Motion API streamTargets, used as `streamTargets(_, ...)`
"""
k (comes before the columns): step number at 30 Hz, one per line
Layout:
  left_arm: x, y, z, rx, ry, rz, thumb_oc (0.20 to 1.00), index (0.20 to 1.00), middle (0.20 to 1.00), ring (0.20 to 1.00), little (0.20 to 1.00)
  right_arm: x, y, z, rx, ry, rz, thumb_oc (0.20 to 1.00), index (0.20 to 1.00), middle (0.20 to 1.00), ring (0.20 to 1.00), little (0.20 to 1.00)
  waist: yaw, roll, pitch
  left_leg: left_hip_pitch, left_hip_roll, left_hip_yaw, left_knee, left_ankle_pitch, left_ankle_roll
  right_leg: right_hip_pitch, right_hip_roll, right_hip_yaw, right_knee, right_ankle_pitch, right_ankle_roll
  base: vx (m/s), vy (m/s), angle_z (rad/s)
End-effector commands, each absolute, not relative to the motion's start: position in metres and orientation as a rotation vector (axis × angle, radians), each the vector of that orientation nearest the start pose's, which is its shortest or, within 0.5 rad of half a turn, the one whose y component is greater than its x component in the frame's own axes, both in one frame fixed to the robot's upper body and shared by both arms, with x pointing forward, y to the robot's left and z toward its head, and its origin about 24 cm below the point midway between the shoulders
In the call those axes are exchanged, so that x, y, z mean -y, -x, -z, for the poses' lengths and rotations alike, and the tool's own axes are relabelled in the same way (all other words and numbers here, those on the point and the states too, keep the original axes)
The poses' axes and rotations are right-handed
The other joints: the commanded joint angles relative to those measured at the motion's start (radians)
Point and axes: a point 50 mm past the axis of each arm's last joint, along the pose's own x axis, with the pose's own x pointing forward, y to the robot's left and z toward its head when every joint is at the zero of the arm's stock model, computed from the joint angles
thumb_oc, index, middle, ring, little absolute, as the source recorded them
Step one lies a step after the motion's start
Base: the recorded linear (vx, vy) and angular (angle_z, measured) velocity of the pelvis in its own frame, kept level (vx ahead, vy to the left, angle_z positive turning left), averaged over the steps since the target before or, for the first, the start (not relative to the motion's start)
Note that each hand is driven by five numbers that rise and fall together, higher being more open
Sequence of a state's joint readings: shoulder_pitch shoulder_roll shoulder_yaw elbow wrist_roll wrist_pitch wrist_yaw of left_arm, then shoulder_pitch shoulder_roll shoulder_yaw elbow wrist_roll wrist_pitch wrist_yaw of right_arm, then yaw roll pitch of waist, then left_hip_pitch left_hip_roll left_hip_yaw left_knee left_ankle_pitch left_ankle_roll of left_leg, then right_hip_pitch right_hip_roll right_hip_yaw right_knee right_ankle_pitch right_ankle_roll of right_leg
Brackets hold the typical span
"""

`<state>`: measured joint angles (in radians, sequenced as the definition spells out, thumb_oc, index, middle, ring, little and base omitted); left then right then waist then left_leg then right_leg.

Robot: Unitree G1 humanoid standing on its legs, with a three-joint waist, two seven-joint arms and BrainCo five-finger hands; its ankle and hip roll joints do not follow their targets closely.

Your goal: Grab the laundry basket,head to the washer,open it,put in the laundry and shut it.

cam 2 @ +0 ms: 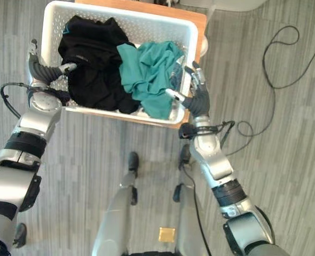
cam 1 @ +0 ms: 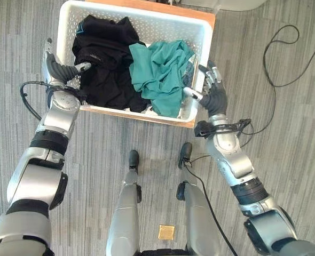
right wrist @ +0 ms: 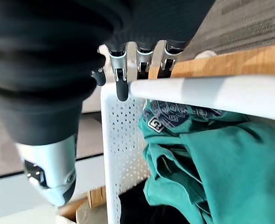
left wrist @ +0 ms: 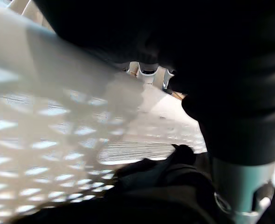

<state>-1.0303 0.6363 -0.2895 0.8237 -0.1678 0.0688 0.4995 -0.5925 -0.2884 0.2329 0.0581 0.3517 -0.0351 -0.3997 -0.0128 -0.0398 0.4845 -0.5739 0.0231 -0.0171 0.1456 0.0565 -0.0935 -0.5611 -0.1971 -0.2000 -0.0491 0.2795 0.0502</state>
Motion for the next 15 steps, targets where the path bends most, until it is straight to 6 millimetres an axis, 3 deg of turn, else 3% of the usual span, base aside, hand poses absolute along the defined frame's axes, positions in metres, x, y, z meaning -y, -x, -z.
streamTargets(1,-0.249,-0.395,-0.199,0.175,-0.505,-0.572,1.000,1.000,1.000,1.000,1.000,0.142,-0.320,-0.208,0.597,-0.035,0.166,1.000,1.000,1.000,1.000,1.000,0.016,0.062,-0.068,-0.011,-0.014,0.058,0.004,-0.063,0.020,-0.001,-0.067,0.035,0.127,-0.134,0.116,0.02,0.094,0.10)
streamTargets(7,-0.250,-0.394,-0.191,0.156,-0.465,-0.566,1.000,1.000,1.000,1.000,1.000,0.151,-0.317,-0.216,0.646,-0.007,0.226,1.000,1.000,1.000,1.000,1.000,0.004,0.070,-0.073,-0.018,-0.021,0.075,0.015,-0.074,0.029,-0.012,-0.074,0.044,0.128,-0.129,0.119,0.02,0.052,0.00)
streamTargets(15,-0.250,-0.392,-0.178,0.125,-0.441,-0.538,1.000,1.000,1.000,1.000,1.000,0.159,-0.318,-0.205,0.588,-0.036,0.233,1.000,1.000,1.000,1.000,1.000,-0.006,0.073,-0.077,-0.027,-0.027,0.083,0.027,-0.079,0.036,-0.026,-0.081,0.054,0.135,-0.124,0.120,0.01,0.023,-0.04)
